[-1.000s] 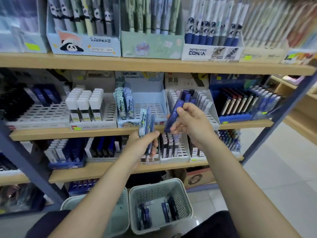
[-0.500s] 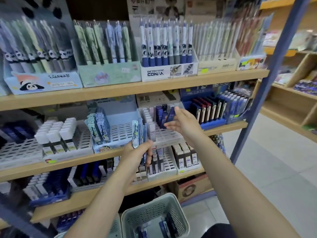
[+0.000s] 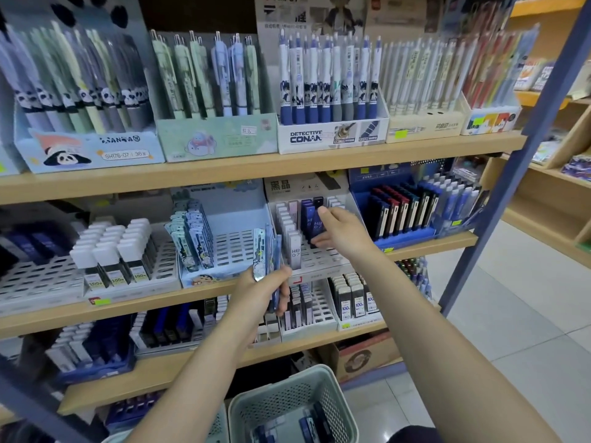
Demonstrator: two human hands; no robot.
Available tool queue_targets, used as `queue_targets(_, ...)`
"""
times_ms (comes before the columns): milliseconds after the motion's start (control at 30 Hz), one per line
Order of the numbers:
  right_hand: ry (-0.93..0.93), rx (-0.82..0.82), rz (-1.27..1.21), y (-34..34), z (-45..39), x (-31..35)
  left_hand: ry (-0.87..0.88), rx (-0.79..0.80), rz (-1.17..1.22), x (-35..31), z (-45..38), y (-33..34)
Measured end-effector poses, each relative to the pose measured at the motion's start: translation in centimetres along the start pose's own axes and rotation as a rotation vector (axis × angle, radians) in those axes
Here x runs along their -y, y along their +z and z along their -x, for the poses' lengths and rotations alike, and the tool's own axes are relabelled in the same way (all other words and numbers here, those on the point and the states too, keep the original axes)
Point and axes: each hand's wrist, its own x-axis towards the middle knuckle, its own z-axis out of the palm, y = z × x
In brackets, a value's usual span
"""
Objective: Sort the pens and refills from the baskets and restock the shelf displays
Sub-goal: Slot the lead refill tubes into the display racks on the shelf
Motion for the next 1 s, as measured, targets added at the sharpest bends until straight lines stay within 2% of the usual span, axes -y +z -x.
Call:
queue_targets(133, 0.049, 0.043, -0.009, 0.2, -0.4, 0.6, 0.001, 0.003, 0.017, -0.1, 0.0, 0.2)
queue_targets(267, 0.086, 0.000, -0.124, 0.2, -0.6, 0.5, -0.006, -0.004, 0.038, -0.2, -0.1, 0.5)
queue_targets(567, -0.082, -0.183, -0.137, 1.1, -1.1, -0.3, 0.005, 0.009, 0.039, -0.4, -0.2, 0.4)
queue_targets(667, -0.132, -0.272, -0.078, 1.8, -1.3, -0.8, -0.003, 0.004, 0.050, -0.3, -0.4, 0.1)
queue_targets(800, -0.306, -0.367, 0.132, 2.1, -1.2, -1.6, 0.008, 0.039, 0.032, -0.5, -0.1, -0.1)
queue_targets(900, -0.405, -0.345, 0.262, 1.8, -0.8, -1.8, 0.016, 0.069, 0.019, -0.7, 0.1, -0.3)
queue_targets(1000, -0.413, -0.317, 0.281, 1.4, 0.4, -1.4, 0.019, 0.087, 0.050, -0.7, 0.3, -0.2)
